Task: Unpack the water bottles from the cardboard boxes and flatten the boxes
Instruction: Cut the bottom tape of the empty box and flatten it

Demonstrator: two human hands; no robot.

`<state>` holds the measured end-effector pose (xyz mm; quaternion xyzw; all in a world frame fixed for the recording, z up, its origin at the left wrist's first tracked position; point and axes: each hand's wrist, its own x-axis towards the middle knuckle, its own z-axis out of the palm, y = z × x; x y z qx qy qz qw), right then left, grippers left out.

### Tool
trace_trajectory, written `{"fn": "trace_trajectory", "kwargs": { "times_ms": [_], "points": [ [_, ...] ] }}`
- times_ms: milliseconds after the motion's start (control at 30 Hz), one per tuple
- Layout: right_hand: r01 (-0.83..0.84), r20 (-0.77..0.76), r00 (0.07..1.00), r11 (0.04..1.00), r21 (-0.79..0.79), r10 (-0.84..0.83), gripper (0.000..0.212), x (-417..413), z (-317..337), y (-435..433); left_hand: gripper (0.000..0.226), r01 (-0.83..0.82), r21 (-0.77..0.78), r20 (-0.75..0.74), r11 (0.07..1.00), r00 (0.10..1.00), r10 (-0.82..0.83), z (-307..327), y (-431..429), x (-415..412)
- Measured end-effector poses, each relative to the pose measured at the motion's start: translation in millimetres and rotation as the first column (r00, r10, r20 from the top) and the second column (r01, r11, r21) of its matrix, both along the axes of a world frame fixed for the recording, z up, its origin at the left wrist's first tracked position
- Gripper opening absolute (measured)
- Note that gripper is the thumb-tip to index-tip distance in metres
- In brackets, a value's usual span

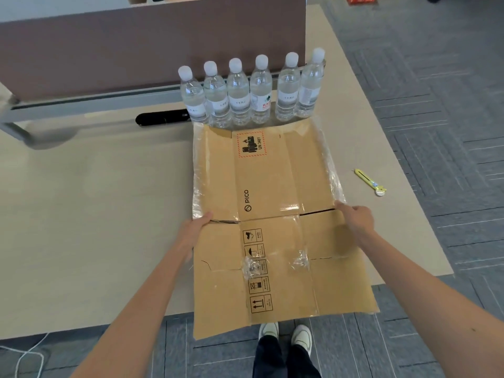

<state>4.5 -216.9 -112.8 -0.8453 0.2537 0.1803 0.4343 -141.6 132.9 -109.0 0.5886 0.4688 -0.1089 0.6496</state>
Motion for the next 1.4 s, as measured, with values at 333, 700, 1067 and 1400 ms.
{"fn": "trace_trajectory", "kwargs": {
  "times_ms": [333, 700, 1067, 1400],
  "points": [
    [-0.177, 0.049, 0.983, 0.984, 0.012, 0.176, 0.034, -23, 26, 2, 0.056, 0.247, 0.322, -0.102, 0.914, 0.969, -0.226, 10, -3, 3],
    [-0.059, 0.223, 0.973, 0.998, 0.012, 0.055, 0.024, -58, 77, -29, 0.05, 0.27, 0.591, -0.013, 0.76, 0.946, -0.325, 70, -58, 2],
    [0.186, 0.37, 0.913, 0.983, -0.002, -0.172, 0.025, -173, 160, -200, 0.039, 0.345, 0.697, 0.151, 0.628, 0.786, -0.599, 138, -218, -15],
    [0.578, 0.503, 0.71, 0.816, -0.015, -0.493, 0.037, -362, 226, -439, 0.043, 0.444, 0.783, 0.234, 0.436, 0.439, -0.868, 205, -494, -71]
  ]
}}
